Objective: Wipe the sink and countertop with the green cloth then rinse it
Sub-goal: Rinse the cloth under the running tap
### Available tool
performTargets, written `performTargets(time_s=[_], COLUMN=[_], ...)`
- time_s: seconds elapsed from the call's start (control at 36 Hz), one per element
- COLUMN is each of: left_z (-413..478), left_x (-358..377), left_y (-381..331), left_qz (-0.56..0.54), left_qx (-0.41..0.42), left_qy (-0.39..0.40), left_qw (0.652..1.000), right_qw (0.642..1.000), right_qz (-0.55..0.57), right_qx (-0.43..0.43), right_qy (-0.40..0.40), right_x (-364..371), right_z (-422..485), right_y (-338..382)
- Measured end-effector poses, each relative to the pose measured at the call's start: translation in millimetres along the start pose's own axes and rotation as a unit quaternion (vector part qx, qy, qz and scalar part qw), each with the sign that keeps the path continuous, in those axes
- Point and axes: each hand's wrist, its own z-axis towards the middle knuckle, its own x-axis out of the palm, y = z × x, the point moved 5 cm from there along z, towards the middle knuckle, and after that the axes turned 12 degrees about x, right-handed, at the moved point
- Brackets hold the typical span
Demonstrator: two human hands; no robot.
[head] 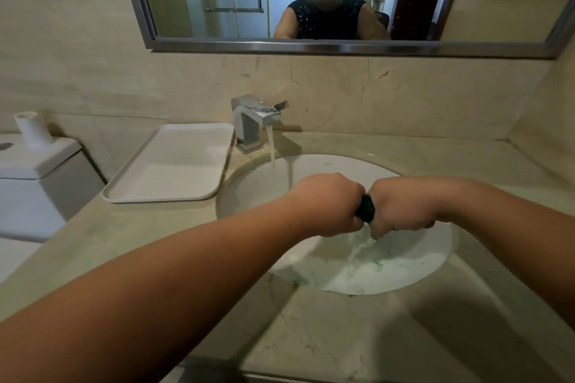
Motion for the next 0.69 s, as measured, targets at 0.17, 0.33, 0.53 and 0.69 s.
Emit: performTargets(time_s=[0.17, 0.33, 0.53, 0.69], left_z=[-8.4, -15.2, -26.5, -37.3], left_x=[-4.0, -32.4, -16.7, -26.7], left_y=[10.5, 46.1, 84.9, 52.8], left_qz=[0.03, -0.116, -0.674, -0.742], left_qx=[0.025, -0.047, -0.212, -0.1], left_qy=[-0.11, -0.155, -0.055, 0.185], left_qw=[0.993, 0.98, 0.706, 0.636], right_qw=[0.989, 0.942, 0.863, 0.727], right_qz=[0.136, 0.323, 0.151, -0.122], right_qx=[0.003, -0.062, -0.25, -0.319], right_qy=[0.049, -0.068, -0.412, -0.596], right_x=[-7.0, -34.5, -37.5, -24.9], right_z=[-2.2, -9.9, -35.8, -42.2], right_y=[3.3, 23.1, 41.3, 44.8])
